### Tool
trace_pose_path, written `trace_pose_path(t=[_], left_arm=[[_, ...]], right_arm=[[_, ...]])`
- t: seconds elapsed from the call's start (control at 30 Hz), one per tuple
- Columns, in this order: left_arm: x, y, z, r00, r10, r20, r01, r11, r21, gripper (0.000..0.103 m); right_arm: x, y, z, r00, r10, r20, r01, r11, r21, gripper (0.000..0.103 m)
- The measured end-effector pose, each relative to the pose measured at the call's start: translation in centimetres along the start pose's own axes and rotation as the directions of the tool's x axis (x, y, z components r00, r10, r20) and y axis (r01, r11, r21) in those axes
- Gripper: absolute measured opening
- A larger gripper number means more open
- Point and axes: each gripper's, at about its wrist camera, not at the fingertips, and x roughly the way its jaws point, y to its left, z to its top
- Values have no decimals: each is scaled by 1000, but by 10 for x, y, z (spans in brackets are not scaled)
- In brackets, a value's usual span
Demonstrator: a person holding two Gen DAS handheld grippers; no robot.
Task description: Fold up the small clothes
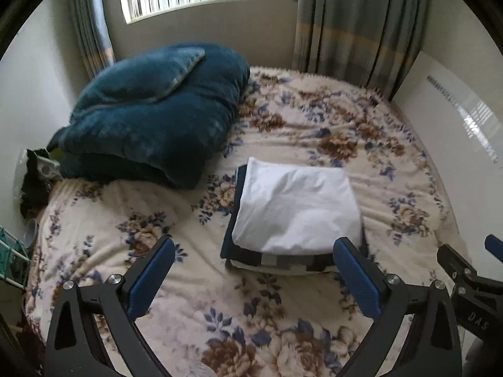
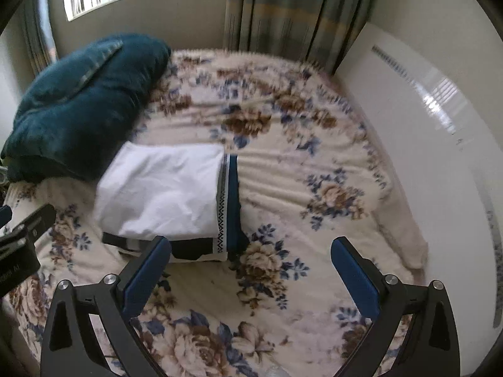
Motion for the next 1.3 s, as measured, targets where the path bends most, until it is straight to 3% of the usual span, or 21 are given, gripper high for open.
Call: trace_pose_path(t=[0.17,0.6,0.9,1.3], left_arm=[[-87,-4,-9,997,3,76,-3,1000,8,103],[-235,-1,-39,979,-10,204,7,1000,16,103],[-276,4,-62,974,-23,227,23,1000,0,103],[-296,0,-76,971,-22,236,24,1000,-7,103]], right_arm=[[-102,-13,-11,994,-8,106,8,1000,-4,103],[-292,-45,-68,958,25,286,-25,1000,-4,103],[-355,-54,-102,939,53,340,-55,998,-3,103],[-376,-63,-118,932,72,356,-74,997,-9,103]])
